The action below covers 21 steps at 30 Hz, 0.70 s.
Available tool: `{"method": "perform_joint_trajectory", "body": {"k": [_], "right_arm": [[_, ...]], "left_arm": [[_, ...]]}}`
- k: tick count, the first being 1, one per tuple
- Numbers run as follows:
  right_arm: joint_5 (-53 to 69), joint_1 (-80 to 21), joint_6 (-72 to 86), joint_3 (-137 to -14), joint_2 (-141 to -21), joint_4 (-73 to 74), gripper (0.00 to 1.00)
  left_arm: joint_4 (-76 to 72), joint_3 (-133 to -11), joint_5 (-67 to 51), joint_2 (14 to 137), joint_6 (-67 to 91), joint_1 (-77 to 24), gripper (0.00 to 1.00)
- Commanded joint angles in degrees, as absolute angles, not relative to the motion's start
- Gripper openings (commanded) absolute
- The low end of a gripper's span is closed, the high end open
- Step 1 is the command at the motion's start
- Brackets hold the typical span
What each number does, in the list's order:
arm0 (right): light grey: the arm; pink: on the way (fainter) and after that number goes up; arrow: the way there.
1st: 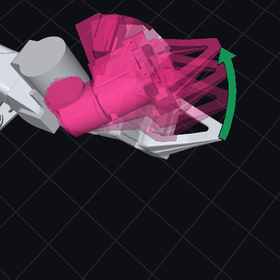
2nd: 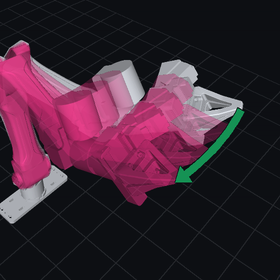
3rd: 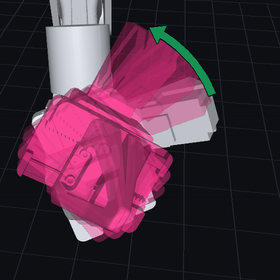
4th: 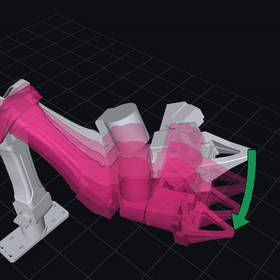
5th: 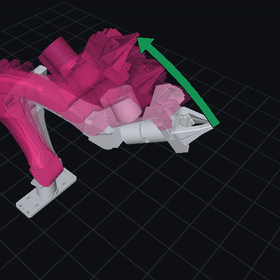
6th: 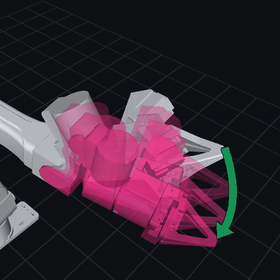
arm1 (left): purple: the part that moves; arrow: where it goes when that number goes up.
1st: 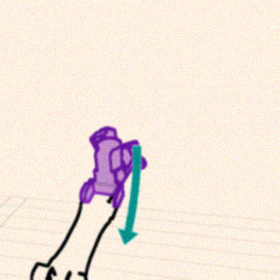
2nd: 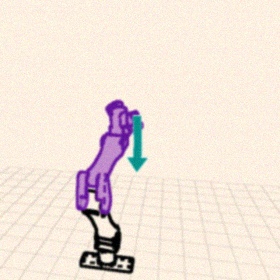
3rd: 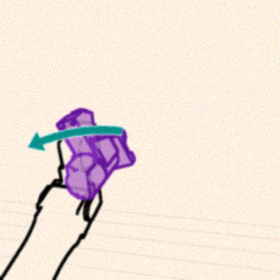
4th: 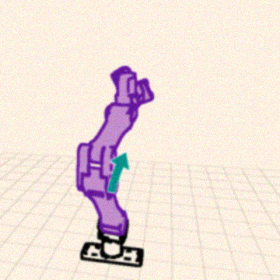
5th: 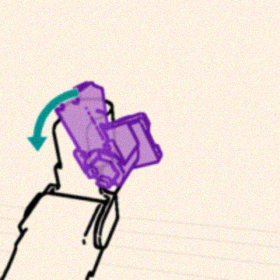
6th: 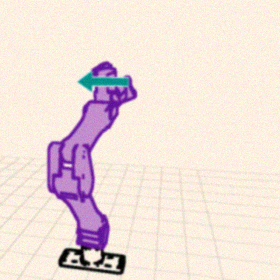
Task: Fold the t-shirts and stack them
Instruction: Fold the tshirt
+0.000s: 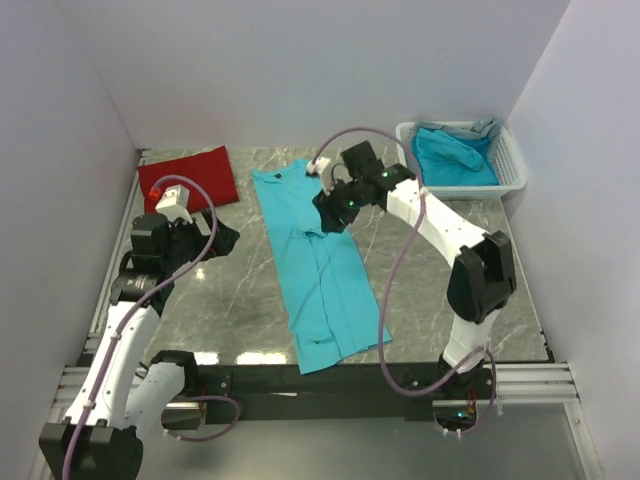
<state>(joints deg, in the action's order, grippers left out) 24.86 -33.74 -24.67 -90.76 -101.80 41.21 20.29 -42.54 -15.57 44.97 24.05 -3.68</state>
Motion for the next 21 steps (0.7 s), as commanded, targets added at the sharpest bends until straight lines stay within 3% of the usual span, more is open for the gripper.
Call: {"method": "perform_joint_trajectory", "body": {"k": [1,7,11,13,15,21], "right_arm": [[34.60,-29.46,-17.42,-98.48,-109.30,40.25,0.56],[38.06,-19.43,-0.19,-102.65,-118.37,31.92,0.59],[38.23,-16.70,7.90,-105.64,-123.13,30.59,0.57],[38.84,-15.91,9.66,-104.77,-123.75,28.75,0.56],[39.55,-15.38,10.37,-104.33,-124.19,28.21,0.56],[40.78,-13.27,12.13,-103.53,-125.59,26.37,0.56]], "left_arm": [[17.40,-44.03,-20.99,46.49,23.03,-3.60,0.96],[16.71,-38.33,-33.48,52.45,30.40,-5.17,0.88],[17.93,-38.49,-25.50,59.13,33.74,-10.89,0.84],[16.53,-39.46,-23.73,65.08,35.59,-12.47,0.72],[15.82,-42.00,-21.90,72.02,36.21,-12.74,0.68],[19.77,-55.88,-14.16,89.52,34.64,-12.66,0.66]]}}
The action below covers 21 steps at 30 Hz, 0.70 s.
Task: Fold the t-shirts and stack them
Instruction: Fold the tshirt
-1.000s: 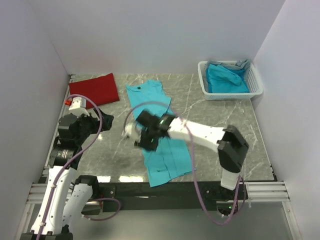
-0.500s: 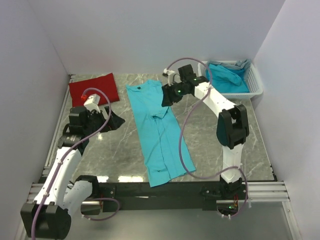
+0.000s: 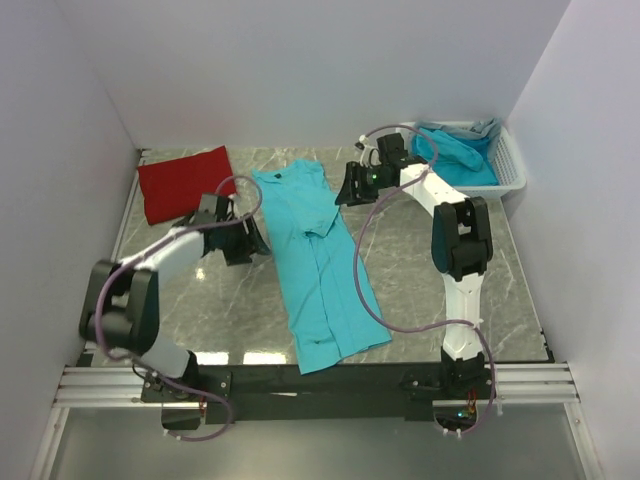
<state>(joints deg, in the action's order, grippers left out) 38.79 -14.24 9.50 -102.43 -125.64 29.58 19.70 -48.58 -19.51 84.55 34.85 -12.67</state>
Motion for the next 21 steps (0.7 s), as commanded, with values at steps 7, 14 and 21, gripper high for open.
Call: {"method": "perform_joint_trajectory", "body": {"k": [7,14,21], "right_arm": [[39.99,-12.48,16.60,-104.50,-128.93,23.91,0.55],[36.65,-12.31,22.58,-107.40,-133.24,22.24,0.52],[36.21,-12.39,25.22,-112.94,-138.78,22.68,0.50]], "left_arm": [[22.14,-71.43,-8.10,104.75,33.93,-12.57,0.59],[24.61,-81.20,-7.56,115.13,32.52,-10.46,0.55],[27.16,-88.15,-9.75,121.63,31.38,-7.65,0.43]]}}
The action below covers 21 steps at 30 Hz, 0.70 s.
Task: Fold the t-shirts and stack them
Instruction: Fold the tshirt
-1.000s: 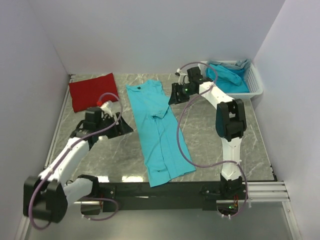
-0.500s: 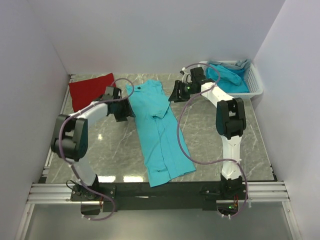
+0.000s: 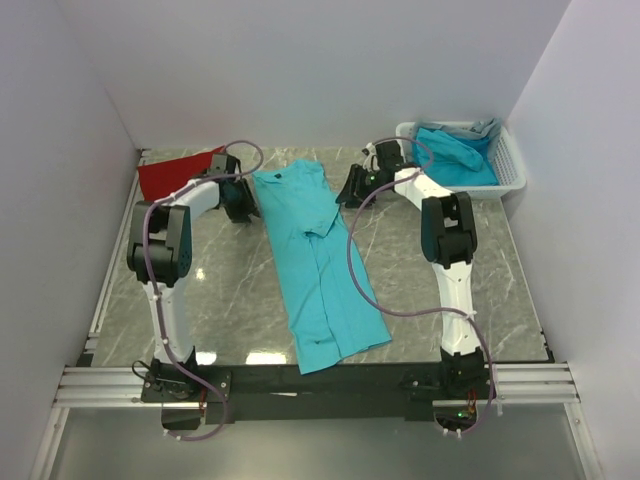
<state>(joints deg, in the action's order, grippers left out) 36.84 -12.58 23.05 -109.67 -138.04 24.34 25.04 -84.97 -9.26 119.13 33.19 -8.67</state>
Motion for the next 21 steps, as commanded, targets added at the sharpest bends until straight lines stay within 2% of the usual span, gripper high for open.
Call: {"method": "perform_joint_trajectory", "body": {"k": [1,6,11,16,21], "right_arm": [[36.21,-12.31,25.75,-112.94,-139.04,22.41,0.50],[36.39,-12.39,26.81,-114.34,-141.06,21.89,0.48],[37.79,-12.31,28.56,-115.40,-143.17,21.10,0.40],[38.32,-12.30,29.71,-115.75,-143.96,20.65,0.34],[37.53,-12.22,29.71,-115.66,-143.26,20.13,0.27]], "left_arm": [[27.25,-89.20,-10.10,122.08,31.12,-7.56,0.43],[27.16,-91.76,-11.87,124.19,31.38,-7.56,0.43],[24.97,-90.71,-9.15,121.30,30.50,-7.47,0.43],[20.75,-85.53,-6.07,110.23,29.10,-7.29,0.49],[18.11,-75.09,-5.27,96.52,27.77,-7.29,0.50]]}}
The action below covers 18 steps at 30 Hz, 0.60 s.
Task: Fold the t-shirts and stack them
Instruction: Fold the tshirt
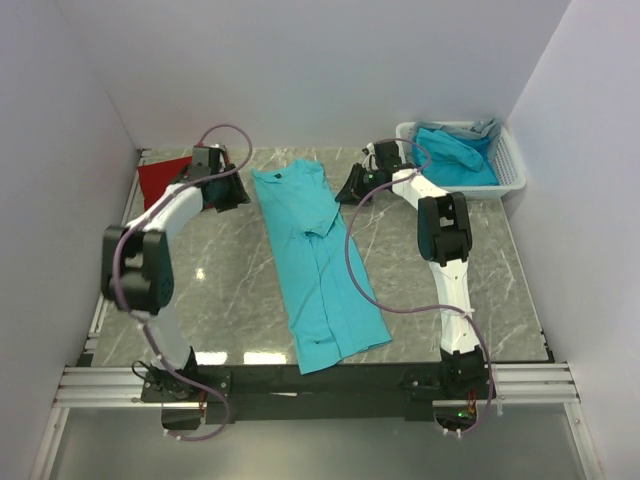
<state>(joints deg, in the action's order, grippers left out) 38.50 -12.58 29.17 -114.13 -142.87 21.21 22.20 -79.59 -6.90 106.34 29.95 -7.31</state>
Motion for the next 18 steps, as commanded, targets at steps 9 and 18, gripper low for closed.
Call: {"method": "perform_joint_trajectory", "body": {"k": [9,18], "right_arm": [[36.56,-11.87,28.48,-115.40,-141.77,18.90,0.06],[36.12,-11.78,26.46,-112.94,-136.94,16.70,0.01]], "left_arm": [[18.81,-55.83,-2.30,76.04,23.91,-7.38,0.49],[18.46,-48.78,-0.18,63.81,21.88,-7.38,0.52]]}}
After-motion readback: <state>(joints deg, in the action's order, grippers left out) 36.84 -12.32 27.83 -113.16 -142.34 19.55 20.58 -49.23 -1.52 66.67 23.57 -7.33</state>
